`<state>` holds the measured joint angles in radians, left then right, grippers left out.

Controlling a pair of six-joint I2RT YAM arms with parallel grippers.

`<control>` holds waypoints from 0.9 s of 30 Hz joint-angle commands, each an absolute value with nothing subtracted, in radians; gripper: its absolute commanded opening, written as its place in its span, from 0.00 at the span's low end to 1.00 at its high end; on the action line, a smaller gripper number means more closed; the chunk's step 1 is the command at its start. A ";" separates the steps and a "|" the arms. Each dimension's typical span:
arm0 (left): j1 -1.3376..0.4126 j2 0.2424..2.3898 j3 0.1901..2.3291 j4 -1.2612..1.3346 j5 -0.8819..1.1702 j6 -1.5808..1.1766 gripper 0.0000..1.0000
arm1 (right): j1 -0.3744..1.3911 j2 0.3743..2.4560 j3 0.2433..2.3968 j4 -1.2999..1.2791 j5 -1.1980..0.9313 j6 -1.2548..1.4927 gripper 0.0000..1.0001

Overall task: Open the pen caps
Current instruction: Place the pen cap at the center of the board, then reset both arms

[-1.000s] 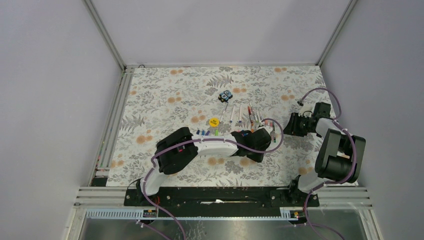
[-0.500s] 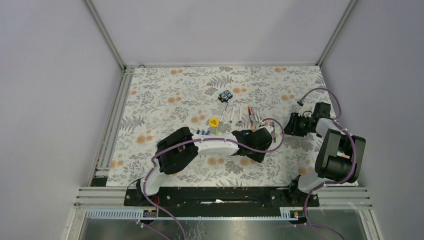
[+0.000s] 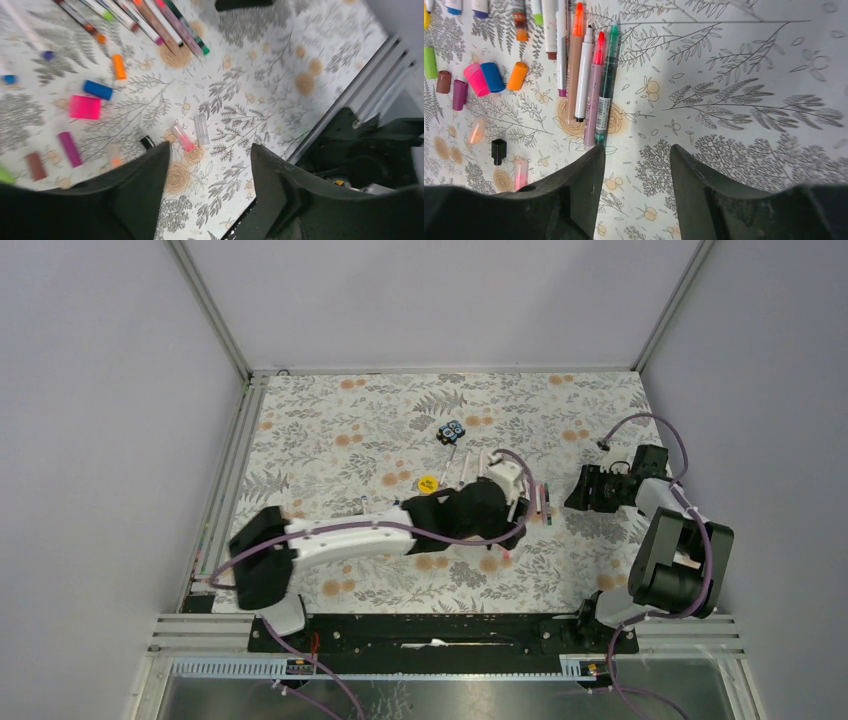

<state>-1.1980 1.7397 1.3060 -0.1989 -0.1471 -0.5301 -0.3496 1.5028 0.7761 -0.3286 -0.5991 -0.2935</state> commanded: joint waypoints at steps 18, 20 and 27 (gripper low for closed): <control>-0.178 0.953 0.984 -0.386 0.066 -0.316 0.99 | -0.414 1.034 0.964 -0.564 -0.738 -0.421 1.00; -0.114 0.968 1.011 -0.430 0.070 -0.331 0.99 | -0.414 1.031 1.031 -0.600 -0.741 -0.384 1.00; -0.036 0.970 1.095 -0.499 0.204 -0.369 0.99 | -0.414 1.027 1.269 -0.690 -0.763 -0.209 1.00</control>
